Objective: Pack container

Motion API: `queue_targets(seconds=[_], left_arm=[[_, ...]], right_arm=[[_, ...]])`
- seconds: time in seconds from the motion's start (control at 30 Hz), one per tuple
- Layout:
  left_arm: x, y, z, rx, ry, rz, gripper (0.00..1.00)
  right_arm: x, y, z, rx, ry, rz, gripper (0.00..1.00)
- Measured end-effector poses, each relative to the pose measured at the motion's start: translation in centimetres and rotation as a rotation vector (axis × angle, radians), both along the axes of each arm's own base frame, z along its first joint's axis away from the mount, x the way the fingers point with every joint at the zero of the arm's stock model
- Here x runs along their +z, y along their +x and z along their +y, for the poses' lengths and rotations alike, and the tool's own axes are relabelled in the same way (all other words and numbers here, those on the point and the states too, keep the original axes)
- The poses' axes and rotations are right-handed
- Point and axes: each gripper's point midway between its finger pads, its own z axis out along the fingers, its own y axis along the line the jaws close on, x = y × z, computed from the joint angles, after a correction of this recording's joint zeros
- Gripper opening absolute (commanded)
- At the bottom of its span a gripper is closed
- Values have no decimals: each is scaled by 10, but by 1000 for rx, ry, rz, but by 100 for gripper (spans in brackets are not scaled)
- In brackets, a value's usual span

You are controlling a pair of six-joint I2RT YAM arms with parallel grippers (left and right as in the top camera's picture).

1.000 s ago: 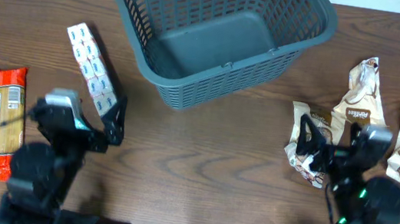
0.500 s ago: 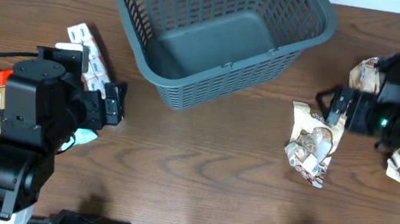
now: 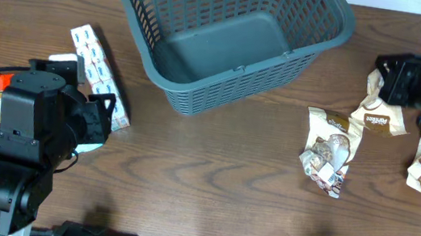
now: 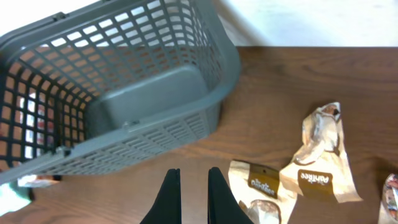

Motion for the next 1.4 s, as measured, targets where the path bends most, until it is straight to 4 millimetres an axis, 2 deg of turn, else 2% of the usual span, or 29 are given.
queue_targets(seconds=[0.1,0.17,0.23,0.3,0.33,0.37,0.5,0.6,0.67,0.8,0.93,1.1,1.27,1.4], left_arm=[[0,1,0,30,-29,0,38],[1,3,0,52,-52,-3,34],[2,5,-1,69,-73,-7,29],[3,8,-4,82,-98,-9,19],[2,11,-8,79,-108,-6,12],[1,14,-13,71,-114,-4,10],[-4,26,-39,17,-126,12,9],[-11,33,-62,-31,-84,39,9],[-9,36,-74,-48,-47,39,9],[10,39,-89,-73,12,4,9],[26,40,-95,-80,38,-25,9],[23,39,-101,-95,66,-18,9],[20,28,-127,-174,73,-14,9],[17,19,-141,-208,61,0,9]], right_arm=[[5,19,3,19,27,16,1],[8,34,6,36,46,18,1],[9,47,9,52,61,19,1],[10,62,13,72,73,13,1],[9,66,15,81,78,14,1],[9,71,19,92,82,13,1],[-2,85,35,139,94,38,1],[-16,93,47,169,101,72,1],[-24,96,53,181,102,93,1],[-39,100,58,192,100,139,1],[-52,100,61,209,78,180,1],[-70,103,62,220,44,230,1],[-97,112,64,235,20,290,1],[-110,118,64,241,8,316,1]])
